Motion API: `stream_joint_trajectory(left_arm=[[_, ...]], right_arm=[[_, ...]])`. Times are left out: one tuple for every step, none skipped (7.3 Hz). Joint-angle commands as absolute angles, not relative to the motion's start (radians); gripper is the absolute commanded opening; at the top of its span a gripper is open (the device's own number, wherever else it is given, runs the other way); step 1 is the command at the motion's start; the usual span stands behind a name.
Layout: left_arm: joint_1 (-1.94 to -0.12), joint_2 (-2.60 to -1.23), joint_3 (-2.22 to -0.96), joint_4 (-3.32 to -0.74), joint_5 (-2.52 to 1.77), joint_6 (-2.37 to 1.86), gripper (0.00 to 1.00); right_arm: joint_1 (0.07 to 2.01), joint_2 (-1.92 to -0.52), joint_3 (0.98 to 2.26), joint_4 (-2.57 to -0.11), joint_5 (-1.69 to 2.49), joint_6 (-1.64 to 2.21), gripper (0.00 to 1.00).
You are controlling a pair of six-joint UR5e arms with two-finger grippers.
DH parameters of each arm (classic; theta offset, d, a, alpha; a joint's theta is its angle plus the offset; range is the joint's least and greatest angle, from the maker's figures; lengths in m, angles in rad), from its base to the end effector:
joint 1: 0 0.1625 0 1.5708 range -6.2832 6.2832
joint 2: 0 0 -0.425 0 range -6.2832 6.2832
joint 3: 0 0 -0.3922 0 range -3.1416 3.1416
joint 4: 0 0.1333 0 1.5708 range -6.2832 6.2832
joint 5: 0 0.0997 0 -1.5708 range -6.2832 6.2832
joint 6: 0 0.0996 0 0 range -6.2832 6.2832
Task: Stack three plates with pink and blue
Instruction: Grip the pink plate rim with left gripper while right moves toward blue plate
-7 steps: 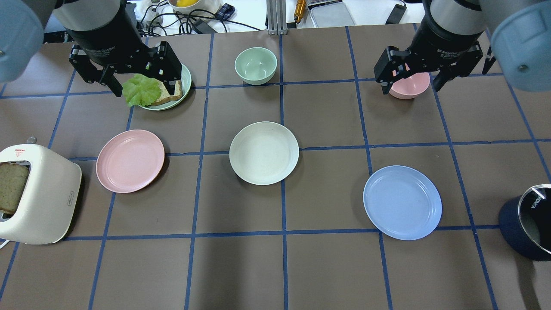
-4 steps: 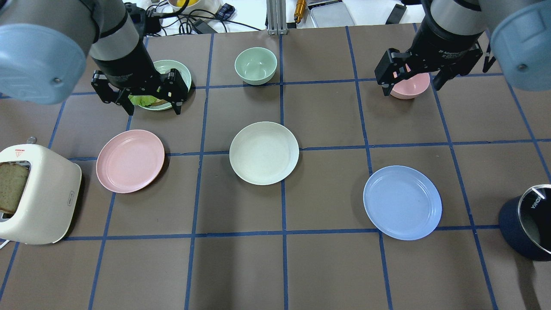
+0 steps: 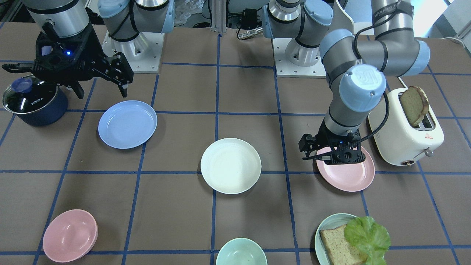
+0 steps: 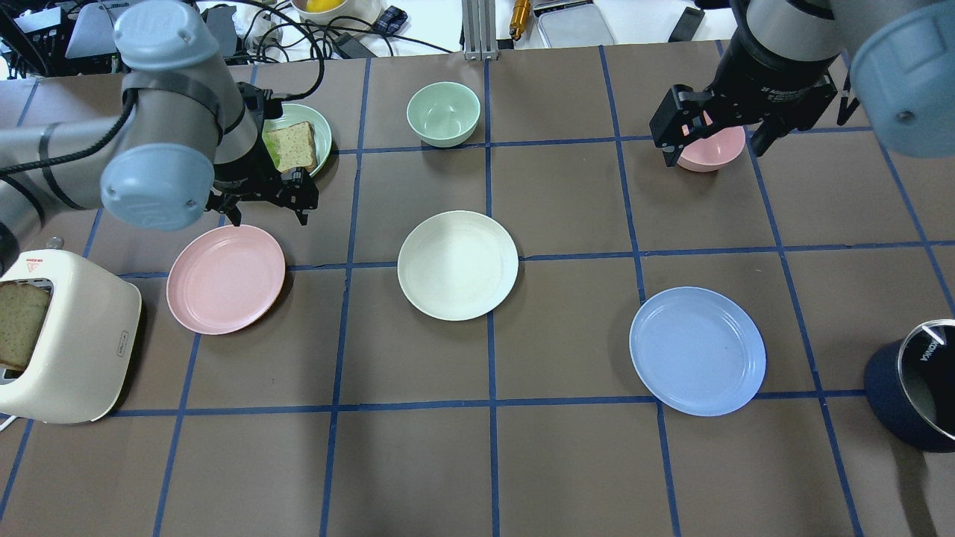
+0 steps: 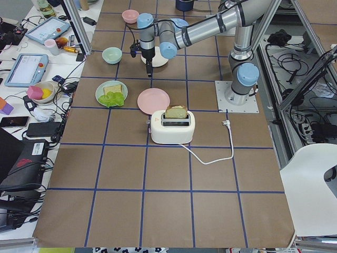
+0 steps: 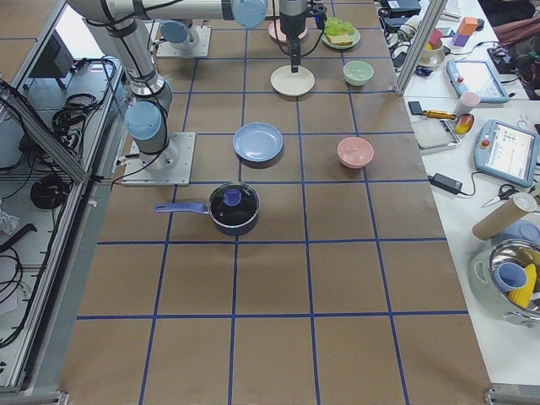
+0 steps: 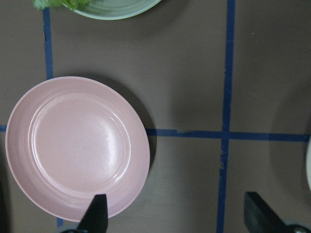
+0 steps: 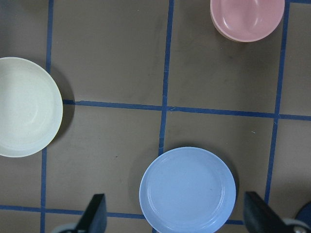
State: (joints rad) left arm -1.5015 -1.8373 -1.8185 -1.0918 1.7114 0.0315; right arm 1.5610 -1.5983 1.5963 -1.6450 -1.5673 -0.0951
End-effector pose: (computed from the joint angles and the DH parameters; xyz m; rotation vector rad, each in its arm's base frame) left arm -0.0810 -0.5565 0.2775 -0.0530 3.0018 0.0635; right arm 0.1289 -0.4888 0.4964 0.1340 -3.1359 0.1198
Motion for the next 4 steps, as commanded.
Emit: stream_joint_trajectory(left_arm=[[-1.496, -1.910, -1.832, -1.051, 1.738, 0.034, 0.86], [-1.496, -1.933, -1.835, -1.042, 1.741, 0.037, 0.86], [-1.496, -1.957, -1.844, -1.043, 1.743, 0.038, 0.84], [-1.496, -1.968, -1.848, -1.040, 1.743, 0.041, 0.69]], right_arm=[[1.508, -1.588, 1.650, -1.710, -1.577, -0.114, 1.00], [1.389, -1.586, 1.717, -1.741, -1.556, -0.117, 1.00], [1.296, -1.582, 1.856, -1.770, -1.555, -0.118, 1.00], [1.234, -1.580, 1.999, -1.934, -1.558, -0.127, 1.00]])
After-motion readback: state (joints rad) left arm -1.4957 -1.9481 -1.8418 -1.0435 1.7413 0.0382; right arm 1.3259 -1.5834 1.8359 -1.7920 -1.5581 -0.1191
